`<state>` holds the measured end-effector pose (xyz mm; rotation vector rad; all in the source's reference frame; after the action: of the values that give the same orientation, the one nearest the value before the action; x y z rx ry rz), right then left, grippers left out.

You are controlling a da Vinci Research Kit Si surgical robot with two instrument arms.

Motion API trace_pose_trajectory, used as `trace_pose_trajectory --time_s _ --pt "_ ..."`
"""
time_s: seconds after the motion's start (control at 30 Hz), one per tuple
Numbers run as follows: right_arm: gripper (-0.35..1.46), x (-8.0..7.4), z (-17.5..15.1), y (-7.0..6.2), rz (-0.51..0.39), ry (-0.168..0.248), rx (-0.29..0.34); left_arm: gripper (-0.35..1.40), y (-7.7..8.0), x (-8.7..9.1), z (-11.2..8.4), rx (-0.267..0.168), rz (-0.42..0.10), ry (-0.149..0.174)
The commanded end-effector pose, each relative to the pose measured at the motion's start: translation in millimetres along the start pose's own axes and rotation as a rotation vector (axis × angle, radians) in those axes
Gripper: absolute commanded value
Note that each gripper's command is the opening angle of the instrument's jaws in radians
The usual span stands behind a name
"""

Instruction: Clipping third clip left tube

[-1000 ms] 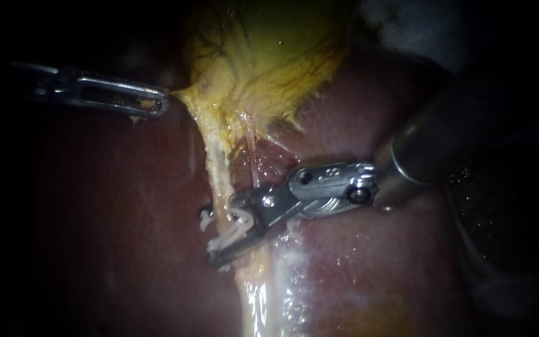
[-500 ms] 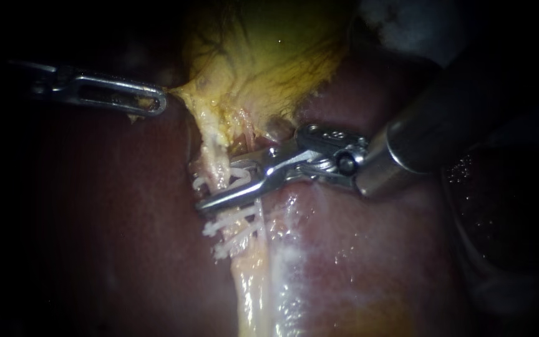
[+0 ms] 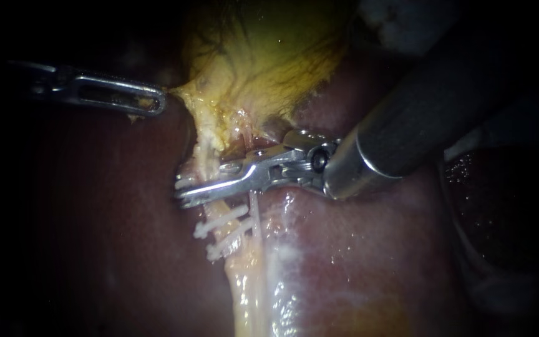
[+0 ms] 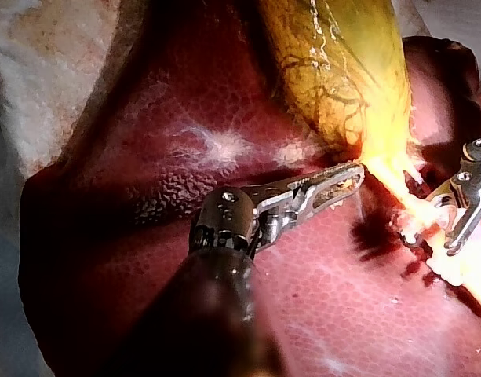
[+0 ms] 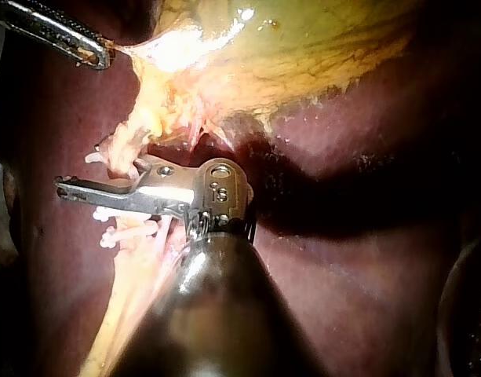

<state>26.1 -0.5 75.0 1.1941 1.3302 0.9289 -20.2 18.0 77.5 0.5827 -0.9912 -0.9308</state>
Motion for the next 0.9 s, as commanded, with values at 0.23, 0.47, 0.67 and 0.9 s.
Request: trace_pose_trajectory --time_s 0.23,0.47,0.67,0.9 --pt "0.10 0.1 -0.1 -0.1 0.012 -0.003 0.000 -0.35 0.0 0.0 0.0 0.000 0.000 0.000" --pt "-0.13 0.1 -0.1 -0.1 0.010 -0.011 0.006 -0.35 0.0 0.0 0.0 0.000 0.000 0.000" --pt "-0.35 -0.1 -0.1 0.0 0.005 -0.044 0.027 -0.35 0.0 0.0 0.0 0.000 0.000 0.000" --pt "-0.35 0.0 0.1 0.2 0.000 -0.063 0.041 -0.35 0.0 0.0 0.0 0.000 0.000 0.000"
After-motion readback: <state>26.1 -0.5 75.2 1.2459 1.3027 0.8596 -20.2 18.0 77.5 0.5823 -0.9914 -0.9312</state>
